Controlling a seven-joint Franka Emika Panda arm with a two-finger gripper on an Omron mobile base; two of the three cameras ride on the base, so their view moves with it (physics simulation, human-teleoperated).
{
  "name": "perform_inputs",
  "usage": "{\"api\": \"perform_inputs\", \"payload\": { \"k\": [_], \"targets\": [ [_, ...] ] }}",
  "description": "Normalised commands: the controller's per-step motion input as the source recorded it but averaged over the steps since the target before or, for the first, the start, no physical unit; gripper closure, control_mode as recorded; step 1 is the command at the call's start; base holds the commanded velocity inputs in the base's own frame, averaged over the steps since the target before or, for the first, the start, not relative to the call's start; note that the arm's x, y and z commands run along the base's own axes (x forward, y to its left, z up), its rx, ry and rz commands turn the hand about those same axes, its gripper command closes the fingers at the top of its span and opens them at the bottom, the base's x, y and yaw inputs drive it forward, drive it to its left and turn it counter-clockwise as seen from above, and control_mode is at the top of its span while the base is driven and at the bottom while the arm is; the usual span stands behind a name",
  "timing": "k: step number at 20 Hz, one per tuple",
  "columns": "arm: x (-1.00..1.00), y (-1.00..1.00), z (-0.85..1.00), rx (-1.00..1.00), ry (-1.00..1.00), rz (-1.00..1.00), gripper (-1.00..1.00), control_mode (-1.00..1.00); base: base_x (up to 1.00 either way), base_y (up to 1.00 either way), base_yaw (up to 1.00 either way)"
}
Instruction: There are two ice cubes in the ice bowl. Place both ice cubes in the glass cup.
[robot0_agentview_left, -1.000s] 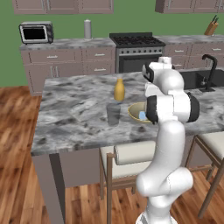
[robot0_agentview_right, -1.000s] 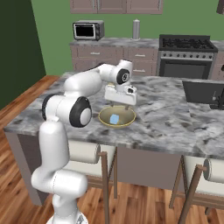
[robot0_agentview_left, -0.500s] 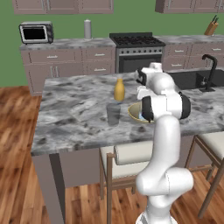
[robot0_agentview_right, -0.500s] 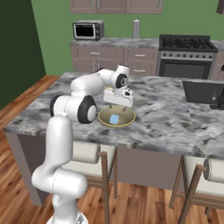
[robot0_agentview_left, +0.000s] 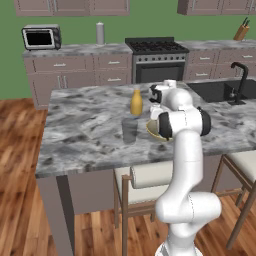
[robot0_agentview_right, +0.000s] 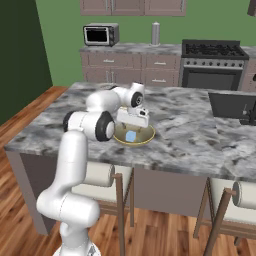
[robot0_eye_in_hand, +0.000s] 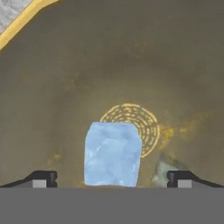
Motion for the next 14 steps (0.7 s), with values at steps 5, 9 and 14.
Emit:
{"api": "perform_inputs", "payload": {
  "k": [5,9,14],
  "targets": [
    [0.23,0.02,-0.33,-0.01,0.00,0.00,-1.00,-1.00,0.00,0.00,0.00],
    [-0.14,0.00,-0.18,0.00,0.00,0.00,-1.00,-1.00,0.00,0.00,0.00],
    [-0.22,0.00,-0.08,0.00,0.00,0.00,-1.00,-1.00,0.00,0.00,0.00]
  ]
}}
